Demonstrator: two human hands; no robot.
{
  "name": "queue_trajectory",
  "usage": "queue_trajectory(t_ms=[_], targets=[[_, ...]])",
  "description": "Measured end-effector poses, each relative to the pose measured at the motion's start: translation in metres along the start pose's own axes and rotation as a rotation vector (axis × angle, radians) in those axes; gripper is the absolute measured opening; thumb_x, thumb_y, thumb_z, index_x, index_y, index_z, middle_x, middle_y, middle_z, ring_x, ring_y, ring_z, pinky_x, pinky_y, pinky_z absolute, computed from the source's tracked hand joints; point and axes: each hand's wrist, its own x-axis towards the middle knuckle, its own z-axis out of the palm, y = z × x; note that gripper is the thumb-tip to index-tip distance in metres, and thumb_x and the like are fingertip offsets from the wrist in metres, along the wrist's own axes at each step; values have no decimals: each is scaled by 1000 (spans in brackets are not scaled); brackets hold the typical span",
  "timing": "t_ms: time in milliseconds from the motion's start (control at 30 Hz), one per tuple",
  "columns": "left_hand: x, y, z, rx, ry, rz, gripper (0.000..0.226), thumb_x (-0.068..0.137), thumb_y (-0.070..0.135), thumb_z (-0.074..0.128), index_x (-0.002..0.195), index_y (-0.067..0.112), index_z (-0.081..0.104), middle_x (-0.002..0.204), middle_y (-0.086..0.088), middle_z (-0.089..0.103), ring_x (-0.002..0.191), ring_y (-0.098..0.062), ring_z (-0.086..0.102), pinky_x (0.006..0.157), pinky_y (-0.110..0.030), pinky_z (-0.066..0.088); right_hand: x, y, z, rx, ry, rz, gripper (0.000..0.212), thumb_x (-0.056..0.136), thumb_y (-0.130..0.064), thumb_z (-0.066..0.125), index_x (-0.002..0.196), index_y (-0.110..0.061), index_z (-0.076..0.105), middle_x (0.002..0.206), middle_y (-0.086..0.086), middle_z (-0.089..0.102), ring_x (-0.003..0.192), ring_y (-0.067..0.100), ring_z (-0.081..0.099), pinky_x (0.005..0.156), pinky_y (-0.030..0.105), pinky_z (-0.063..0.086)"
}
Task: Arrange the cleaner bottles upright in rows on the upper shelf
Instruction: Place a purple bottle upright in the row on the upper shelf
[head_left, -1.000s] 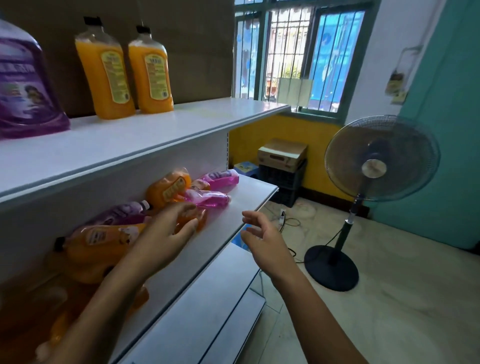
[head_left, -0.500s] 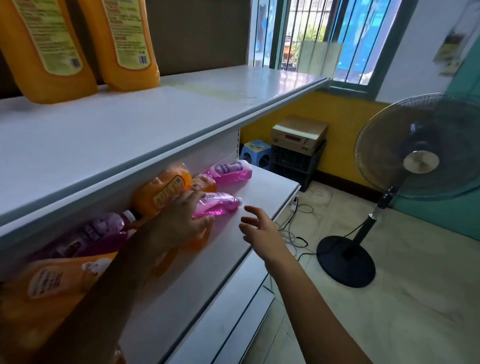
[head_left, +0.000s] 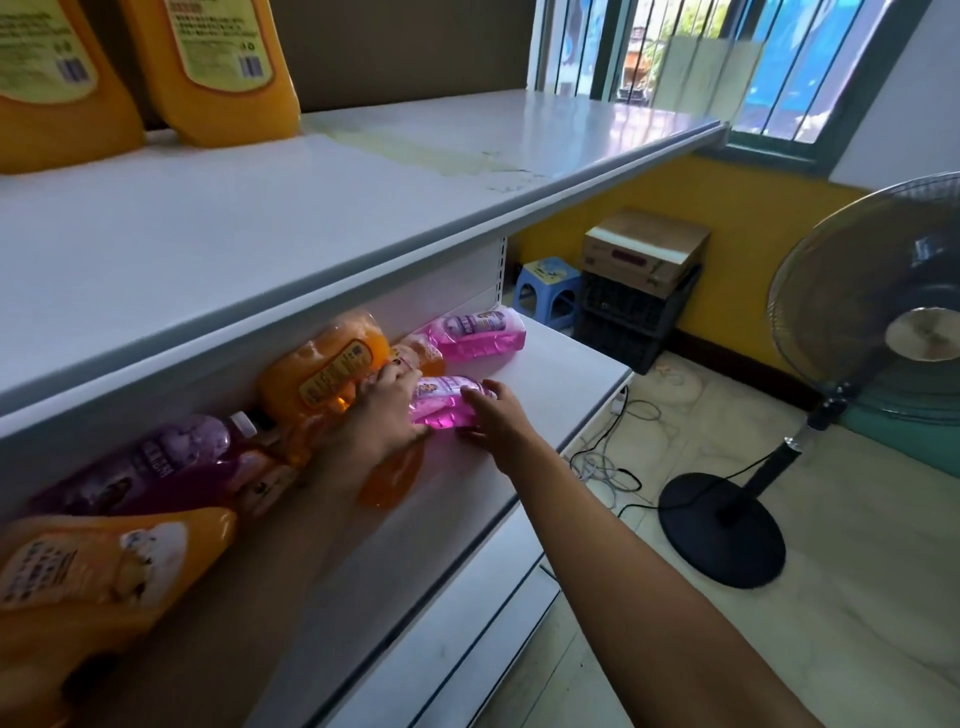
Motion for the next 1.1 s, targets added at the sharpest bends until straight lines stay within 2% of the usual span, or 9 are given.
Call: queue_trajectory(t_ms=[100, 200, 467, 600, 700, 800, 900, 1033, 1100], targets=[[-3, 0, 13, -48, 126, 15, 78, 81, 29, 77, 147, 17, 39, 149, -13, 36, 126, -39, 40, 107, -43, 36, 7, -5, 5, 62, 21, 29, 28, 98, -24, 62, 119, -6, 57, 99, 12, 65, 81, 25, 66, 67, 34, 56], [-14, 6, 16, -51, 266, 81, 72, 79, 21, 78, 143, 18, 45, 144, -12, 41, 124, -36, 38, 102, -42, 39, 7, -6, 10, 190, 67, 73, 40, 94, -24, 68, 127, -6, 56, 108, 17, 67, 80, 27, 69, 58, 33, 59], [-60, 30, 3, -129, 515, 349, 84, 69, 26, 86, 141, 18, 43, 145, -15, 42, 131, -34, 39, 99, -41, 46, -25, -8, 2, 418, 26, -59, 51, 96, -23, 66, 140, -17, 42, 129, 21, 59, 110, 39, 66, 81, 49, 61], [-75, 24, -9, -499, 347, 350, 96, 69, 46, 81, 148, 19, 35, 156, -10, 25, 141, -25, 27, 102, -31, 38, -54, -22, -8, 359, -2, -216, 51, 92, -19, 69, 137, -26, 45, 133, 15, 54, 114, 40, 63, 81, 47, 61], [-79, 22, -12, -752, 152, 344, 106, 64, 60, 75, 150, 22, 28, 153, -6, 31, 137, -21, 39, 102, -38, 49, -69, -34, -9, 251, 90, -335, 51, 88, -15, 74, 132, -29, 52, 130, 8, 53, 115, 37, 61, 81, 48, 61], [-74, 17, -9, -841, 61, 402, 97, 66, 43, 79, 147, 26, 29, 148, 0, 41, 132, -16, 46, 100, -38, 51, -78, -41, -9, 174, 118, -453, 52, 85, -8, 75, 129, -28, 57, 123, 0, 55, 114, 29, 61, 87, 53, 59], [-72, 15, 10, -819, 134, 463, 92, 72, 28, 81, 145, 32, 25, 141, 17, 39, 126, 10, 44, 94, -11, 46, -80, -35, -8, 95, 139, -513, 54, 86, -7, 73, 133, -23, 55, 128, 3, 54, 114, 25, 61, 88, 52, 59], [-68, 18, 38, -722, 179, 429, 91, 74, 36, 79, 148, 23, 28, 141, -6, 49, 123, -15, 55, 91, -16, 47, -77, -19, -12, 125, 187, -521, 53, 87, -3, 71, 134, -23, 55, 124, 4, 59, 113, 29, 64, 88, 53, 59], [-63, 21, 40, -692, 138, 447, 88, 76, 38, 77, 148, 24, 29, 139, -7, 50, 119, -14, 57, 88, -11, 47, -76, -14, -20, 149, 212, -519, 54, 88, 0, 69, 135, -23, 55, 119, -1, 60, 110, 26, 65, 87, 52, 59]])
